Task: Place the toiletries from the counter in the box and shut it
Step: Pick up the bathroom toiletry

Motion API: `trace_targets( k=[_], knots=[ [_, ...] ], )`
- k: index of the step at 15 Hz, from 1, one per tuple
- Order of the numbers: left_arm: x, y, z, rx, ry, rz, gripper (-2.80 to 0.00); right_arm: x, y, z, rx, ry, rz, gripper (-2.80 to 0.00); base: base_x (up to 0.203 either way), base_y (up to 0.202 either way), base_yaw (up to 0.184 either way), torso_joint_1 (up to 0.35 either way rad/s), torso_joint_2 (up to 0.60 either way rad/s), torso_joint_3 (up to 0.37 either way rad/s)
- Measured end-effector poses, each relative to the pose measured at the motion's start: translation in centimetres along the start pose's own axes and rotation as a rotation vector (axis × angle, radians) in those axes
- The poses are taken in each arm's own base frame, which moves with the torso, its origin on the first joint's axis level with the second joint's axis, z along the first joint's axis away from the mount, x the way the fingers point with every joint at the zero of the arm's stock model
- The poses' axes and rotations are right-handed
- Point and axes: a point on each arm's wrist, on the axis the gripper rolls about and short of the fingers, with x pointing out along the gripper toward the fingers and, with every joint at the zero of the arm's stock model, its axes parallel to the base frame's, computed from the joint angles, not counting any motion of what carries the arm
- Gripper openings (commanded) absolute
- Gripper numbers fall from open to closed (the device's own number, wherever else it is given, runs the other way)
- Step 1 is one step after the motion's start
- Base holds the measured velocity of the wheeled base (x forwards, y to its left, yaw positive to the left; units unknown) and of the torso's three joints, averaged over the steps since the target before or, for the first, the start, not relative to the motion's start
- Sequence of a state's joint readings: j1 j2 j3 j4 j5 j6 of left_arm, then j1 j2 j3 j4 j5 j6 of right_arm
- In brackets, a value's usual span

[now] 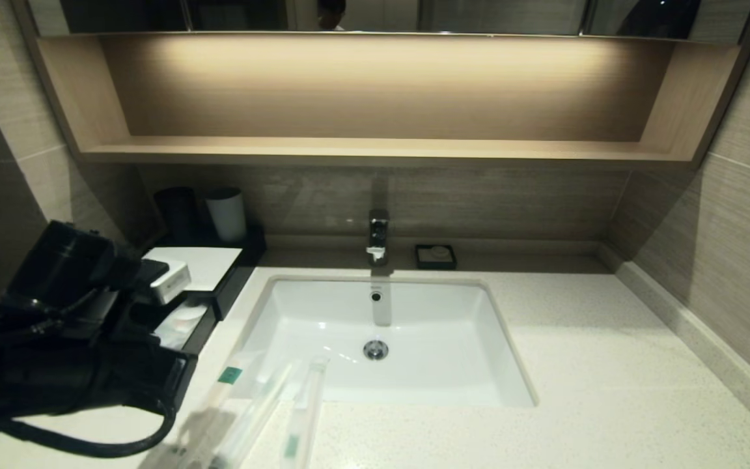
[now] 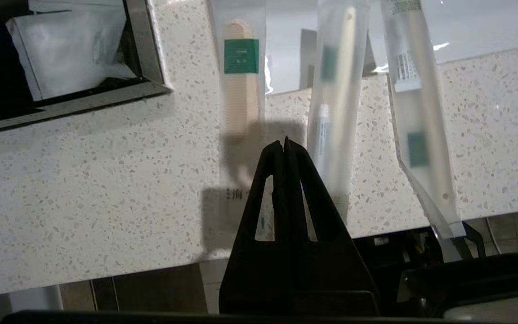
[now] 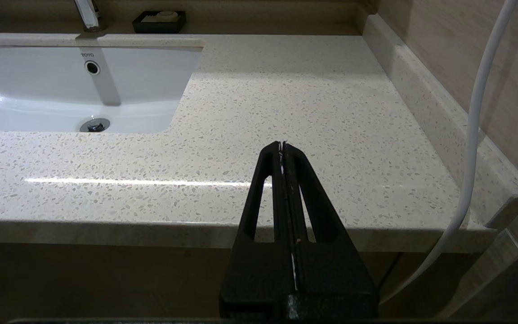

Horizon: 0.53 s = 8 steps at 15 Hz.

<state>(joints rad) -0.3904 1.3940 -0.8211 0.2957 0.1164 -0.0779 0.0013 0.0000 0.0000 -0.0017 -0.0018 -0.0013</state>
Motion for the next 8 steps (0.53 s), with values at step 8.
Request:
trace_targets(
  k=[8],
  knots=[
    [-0.9, -1.5, -4.4, 0.107, 0.163, -0.060, -2.80, 0.0, 0.0, 0.0, 0.000, 0.000, 0.000, -2.80, 0.000, 0.000, 0.000, 0.000, 0.00, 0.000]
  ],
)
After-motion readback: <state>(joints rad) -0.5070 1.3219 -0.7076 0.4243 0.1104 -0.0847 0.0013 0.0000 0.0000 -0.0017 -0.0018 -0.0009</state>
